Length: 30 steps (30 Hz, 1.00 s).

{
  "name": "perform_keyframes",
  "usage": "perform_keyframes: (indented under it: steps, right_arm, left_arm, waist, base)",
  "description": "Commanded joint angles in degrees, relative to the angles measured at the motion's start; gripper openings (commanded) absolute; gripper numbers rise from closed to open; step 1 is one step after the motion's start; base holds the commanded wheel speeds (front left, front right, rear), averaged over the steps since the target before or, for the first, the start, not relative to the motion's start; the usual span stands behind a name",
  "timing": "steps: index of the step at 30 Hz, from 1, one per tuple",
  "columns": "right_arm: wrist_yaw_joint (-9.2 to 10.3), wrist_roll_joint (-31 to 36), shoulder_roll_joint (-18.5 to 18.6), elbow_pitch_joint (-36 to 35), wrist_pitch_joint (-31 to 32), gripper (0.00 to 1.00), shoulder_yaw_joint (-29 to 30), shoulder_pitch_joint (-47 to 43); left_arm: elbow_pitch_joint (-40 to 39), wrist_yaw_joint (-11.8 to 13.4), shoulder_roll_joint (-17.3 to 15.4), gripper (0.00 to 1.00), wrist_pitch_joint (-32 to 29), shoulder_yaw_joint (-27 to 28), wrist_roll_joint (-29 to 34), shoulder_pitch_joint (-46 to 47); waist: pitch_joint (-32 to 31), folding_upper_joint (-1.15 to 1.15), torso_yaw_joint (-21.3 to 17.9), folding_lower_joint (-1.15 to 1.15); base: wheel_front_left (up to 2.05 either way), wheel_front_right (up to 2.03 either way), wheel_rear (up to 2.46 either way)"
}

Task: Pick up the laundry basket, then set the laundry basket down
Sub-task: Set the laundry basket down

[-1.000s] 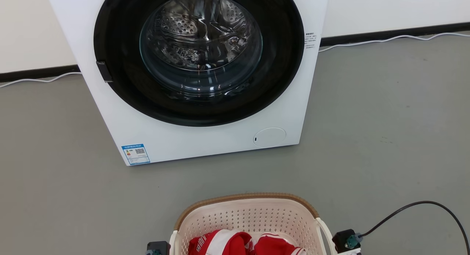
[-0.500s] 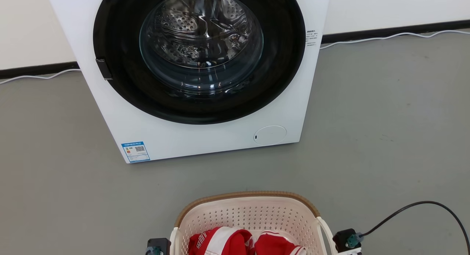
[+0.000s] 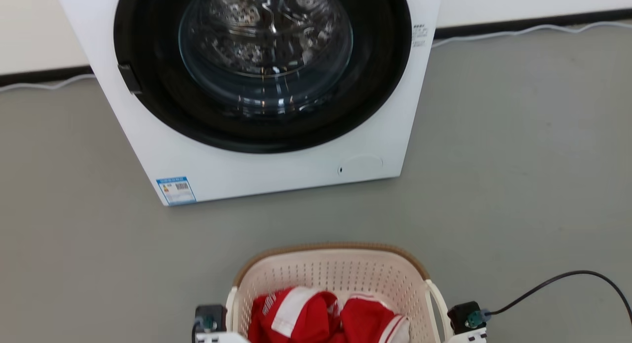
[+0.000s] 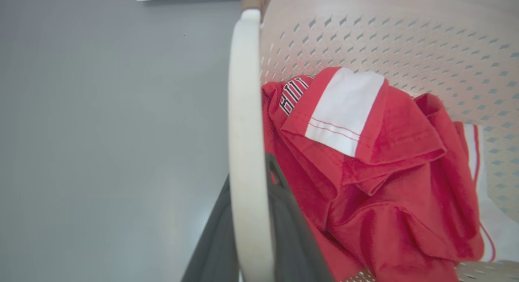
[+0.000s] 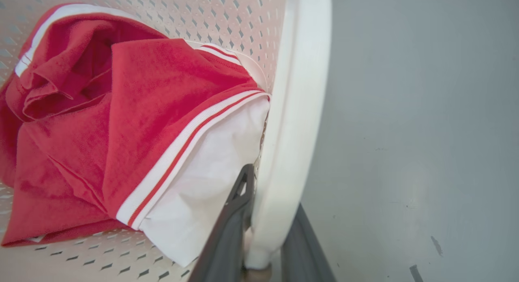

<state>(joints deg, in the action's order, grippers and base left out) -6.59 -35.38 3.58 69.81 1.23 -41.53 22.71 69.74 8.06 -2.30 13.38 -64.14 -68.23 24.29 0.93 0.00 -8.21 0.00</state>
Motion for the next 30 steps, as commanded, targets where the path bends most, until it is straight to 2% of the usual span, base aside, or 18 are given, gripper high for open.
perform_keyframes:
  steps: [1,13,19,24,30]
  right_arm:
    - [-0.9,0.1,-0.7,-1.7,-2.2,0.0,-1.4,2.6]
    - [-0.9,0.1,-0.7,-1.3,-10.9,0.0,1.1,12.8]
    - [-0.9,0.2,-0.7,0.3,-14.1,0.0,2.9,19.7]
    - [-0.9,1.4,-0.7,1.6,-15.7,0.0,4.6,25.5]
    - [-0.9,3.7,-0.7,2.3,-16.2,0.0,7.8,32.4]
  left_arm:
    - [-0.5,0.2,-0.6,0.0,1.1,1.0,-0.4,4.7]
    - [-0.2,1.3,-1.3,0.0,1.6,5.2,3.5,17.5]
    - [-1.8,3.3,-2.6,0.0,1.6,9.3,8.2,22.9]
    - [-4.0,6.2,-3.1,0.0,1.6,13.1,12.2,27.3]
    - [-6.0,6.8,-4.1,0.0,1.6,17.3,16.9,31.0]
  waist:
    - [1.8,0.0,0.2,0.0]
    - [15.3,0.0,1.2,0.0]
    - [24.4,0.0,1.6,0.0]
    - [31.8,0.0,2.3,0.0]
    - [39.9,0.0,3.3,0.0]
  base:
    - [0.0,0.0,0.0]
    - [0.0,0.0,0.0]
    - [0.0,0.0,0.0]
    - [0.0,0.0,0.0]
    - [0.0,0.0,0.0]
